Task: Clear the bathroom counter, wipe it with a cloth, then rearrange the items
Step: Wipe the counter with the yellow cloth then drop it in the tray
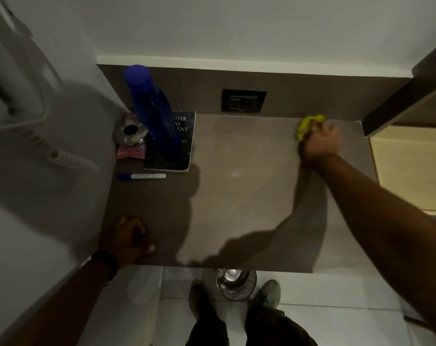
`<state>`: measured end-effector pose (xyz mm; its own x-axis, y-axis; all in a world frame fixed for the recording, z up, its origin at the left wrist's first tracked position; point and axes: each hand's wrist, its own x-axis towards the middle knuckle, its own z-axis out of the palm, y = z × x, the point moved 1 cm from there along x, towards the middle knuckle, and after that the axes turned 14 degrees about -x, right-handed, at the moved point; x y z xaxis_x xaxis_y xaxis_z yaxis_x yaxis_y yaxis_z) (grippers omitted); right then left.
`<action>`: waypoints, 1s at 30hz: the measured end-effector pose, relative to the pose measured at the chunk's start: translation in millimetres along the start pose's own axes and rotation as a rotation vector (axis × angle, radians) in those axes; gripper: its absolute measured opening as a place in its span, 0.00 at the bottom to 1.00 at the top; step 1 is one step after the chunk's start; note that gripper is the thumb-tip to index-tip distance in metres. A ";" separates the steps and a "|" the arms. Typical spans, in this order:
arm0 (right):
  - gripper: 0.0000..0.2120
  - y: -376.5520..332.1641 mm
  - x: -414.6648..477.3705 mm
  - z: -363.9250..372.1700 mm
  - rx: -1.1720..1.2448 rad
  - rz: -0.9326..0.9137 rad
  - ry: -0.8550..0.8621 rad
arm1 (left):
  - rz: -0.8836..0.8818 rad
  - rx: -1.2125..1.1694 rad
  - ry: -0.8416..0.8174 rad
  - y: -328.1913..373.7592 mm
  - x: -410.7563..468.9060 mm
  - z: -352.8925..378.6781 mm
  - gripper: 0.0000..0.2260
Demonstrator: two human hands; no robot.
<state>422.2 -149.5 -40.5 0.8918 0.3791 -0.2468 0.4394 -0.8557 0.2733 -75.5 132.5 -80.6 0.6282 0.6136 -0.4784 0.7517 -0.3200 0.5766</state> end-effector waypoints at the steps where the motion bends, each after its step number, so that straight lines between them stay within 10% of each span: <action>1: 0.32 29.7 2.7 8.3 0.003 0.079 -0.023 | 0.003 0.004 0.000 -1.3 0.5 0.3 0.22; 11: 0.33 41.6 -76.3 42.0 0.104 0.233 0.023 | 0.057 -0.029 -0.008 -16.9 8.7 4.2 0.22; 21: 0.33 25.1 -238.0 108.1 0.028 -0.417 0.189 | -0.020 -0.072 -0.040 -16.7 8.5 5.2 0.20; 30: 0.26 204.3 -97.0 47.2 0.169 0.094 0.302 | -0.031 -0.081 -0.011 -1.2 0.1 4.3 0.21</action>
<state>420.4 -377.8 -4.5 0.9303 0.3609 0.0650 0.3520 -0.9286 0.1179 -75.4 129.8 -84.1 0.6076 0.6143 -0.5034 0.7522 -0.2416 0.6130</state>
